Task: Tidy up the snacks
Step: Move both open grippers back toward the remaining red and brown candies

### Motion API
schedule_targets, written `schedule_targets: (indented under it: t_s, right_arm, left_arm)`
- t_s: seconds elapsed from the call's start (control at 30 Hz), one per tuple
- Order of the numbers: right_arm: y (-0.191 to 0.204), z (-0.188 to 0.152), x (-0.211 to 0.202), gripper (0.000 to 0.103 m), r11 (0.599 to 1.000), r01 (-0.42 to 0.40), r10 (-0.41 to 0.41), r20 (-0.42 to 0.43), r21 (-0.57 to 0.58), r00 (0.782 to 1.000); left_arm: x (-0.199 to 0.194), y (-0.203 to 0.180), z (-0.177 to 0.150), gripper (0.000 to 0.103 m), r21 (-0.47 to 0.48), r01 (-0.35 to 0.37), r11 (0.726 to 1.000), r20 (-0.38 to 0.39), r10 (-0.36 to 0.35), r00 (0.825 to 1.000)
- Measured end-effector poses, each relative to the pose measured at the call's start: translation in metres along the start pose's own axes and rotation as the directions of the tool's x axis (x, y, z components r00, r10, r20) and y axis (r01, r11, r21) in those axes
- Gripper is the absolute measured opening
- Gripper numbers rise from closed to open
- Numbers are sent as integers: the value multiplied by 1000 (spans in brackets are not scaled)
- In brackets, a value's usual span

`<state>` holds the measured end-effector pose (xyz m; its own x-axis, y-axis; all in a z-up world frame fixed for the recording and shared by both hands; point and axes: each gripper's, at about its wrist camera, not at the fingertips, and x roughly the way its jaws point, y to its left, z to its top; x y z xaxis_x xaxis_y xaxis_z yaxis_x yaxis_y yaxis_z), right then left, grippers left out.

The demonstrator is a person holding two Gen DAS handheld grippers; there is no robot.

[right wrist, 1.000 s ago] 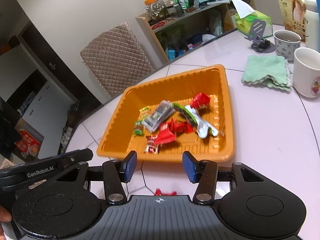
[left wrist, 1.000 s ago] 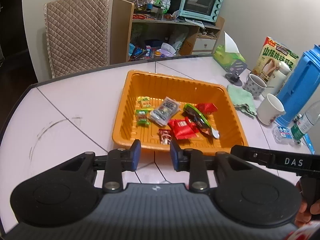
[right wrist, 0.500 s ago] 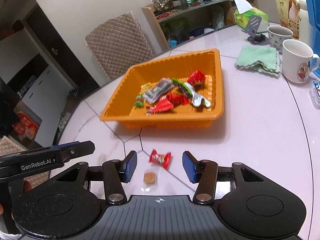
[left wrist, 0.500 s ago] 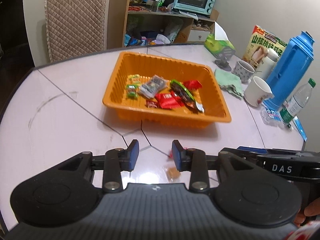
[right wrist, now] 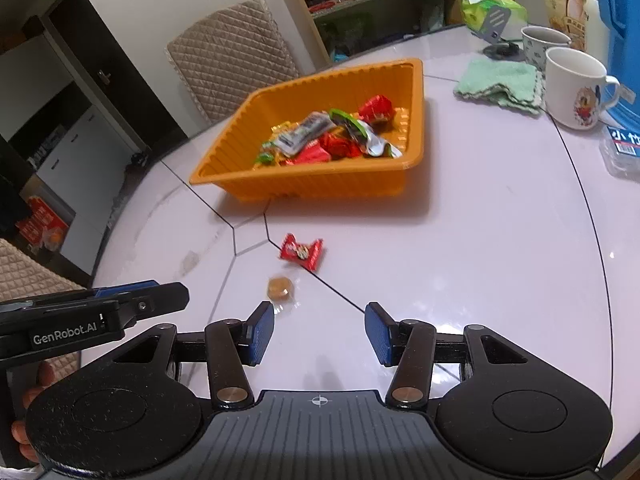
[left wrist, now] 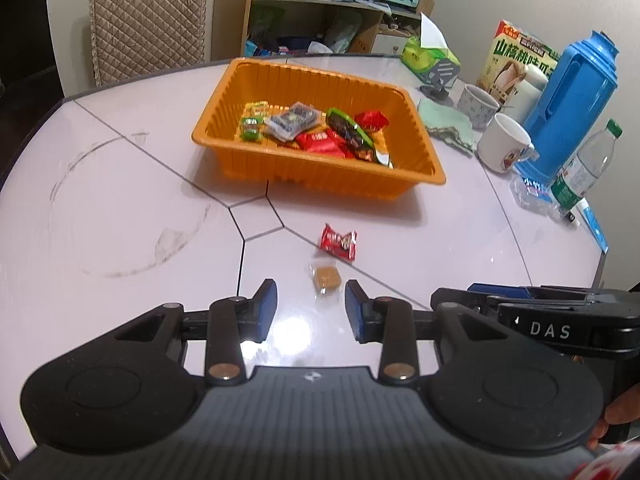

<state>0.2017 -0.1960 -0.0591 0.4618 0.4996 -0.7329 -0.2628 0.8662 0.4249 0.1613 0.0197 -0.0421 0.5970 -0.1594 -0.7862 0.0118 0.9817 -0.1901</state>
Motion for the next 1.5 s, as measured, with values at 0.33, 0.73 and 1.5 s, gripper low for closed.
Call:
schedule_targets:
  t_s: [0.33,0.73,1.5]
  right_arm:
    - [-8,-20,5,51,1000,25,-25,-46,-11,999]
    - [-17,-27,16,51,998,61,-62,-67,-30,996]
    - [-39,-13,31,51,996,90,-89,-70,5,994]
  left_arm:
    - [10,-7,-23,34,5,-2,1000,-46,2,999]
    - [33,-19,-32,34,30,3,1000,-77,-1,997]
    - [76,-27,-14,34,45,-5,999,-69,8,998]
